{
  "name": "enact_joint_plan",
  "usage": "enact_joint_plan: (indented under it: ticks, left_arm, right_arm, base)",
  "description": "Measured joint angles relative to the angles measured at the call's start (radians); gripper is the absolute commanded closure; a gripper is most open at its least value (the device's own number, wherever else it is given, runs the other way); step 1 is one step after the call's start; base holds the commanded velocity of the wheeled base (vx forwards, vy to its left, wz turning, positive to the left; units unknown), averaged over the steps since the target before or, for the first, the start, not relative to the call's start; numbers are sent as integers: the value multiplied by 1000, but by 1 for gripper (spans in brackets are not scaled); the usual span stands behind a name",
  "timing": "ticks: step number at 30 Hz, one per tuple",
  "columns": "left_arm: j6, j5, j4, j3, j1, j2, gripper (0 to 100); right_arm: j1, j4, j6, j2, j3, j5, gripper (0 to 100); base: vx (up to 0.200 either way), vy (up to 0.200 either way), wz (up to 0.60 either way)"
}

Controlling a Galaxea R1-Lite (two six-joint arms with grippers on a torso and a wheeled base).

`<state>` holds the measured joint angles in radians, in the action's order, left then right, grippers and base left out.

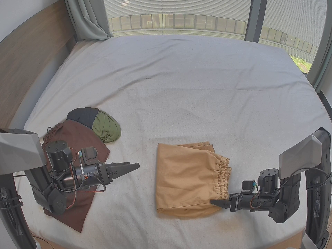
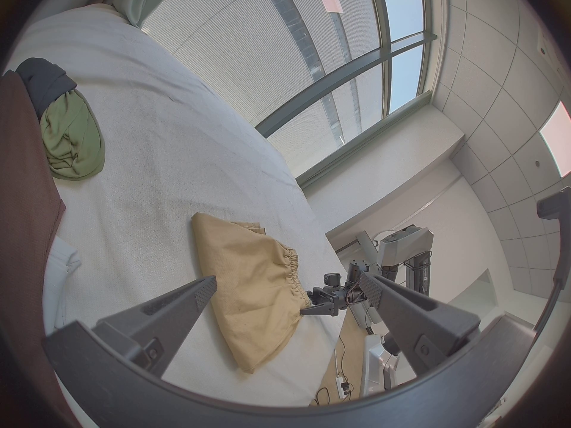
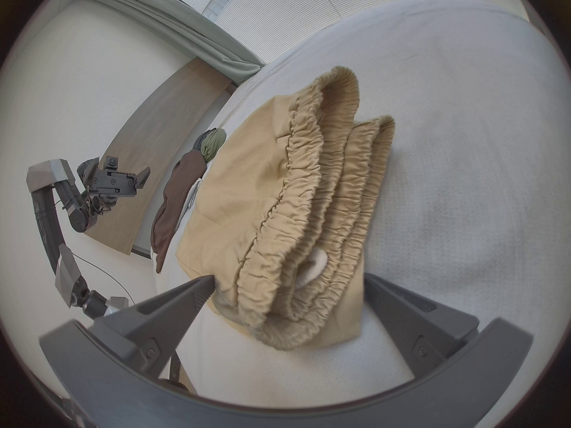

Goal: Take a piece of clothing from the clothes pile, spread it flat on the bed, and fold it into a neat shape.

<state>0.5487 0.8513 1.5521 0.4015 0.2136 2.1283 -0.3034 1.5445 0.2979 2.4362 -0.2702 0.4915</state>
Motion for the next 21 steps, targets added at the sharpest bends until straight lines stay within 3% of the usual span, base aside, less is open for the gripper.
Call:
enact_joint_plan:
  ticks: [8,18,19,21]
  left_arm:
    - [0,0,0,0,-1,-1,0]
    - [0,0,0,1,-1,-1,0]
    - [0,0,0,1,-1,-1,0]
    - [0,0,0,0,-1,-2,0]
  right_arm:
    - [-43,0,117,20,-70,-6,0]
    - [-55,0,128,24,-91,-11,0]
    - [-55,0,128,24,-91,-11,100]
    - [-55,-1,127,24,-91,-12,100]
  base:
    - [0,0,0]
    - [0,0,0]
    - [0,0,0]
    - [0,0,0]
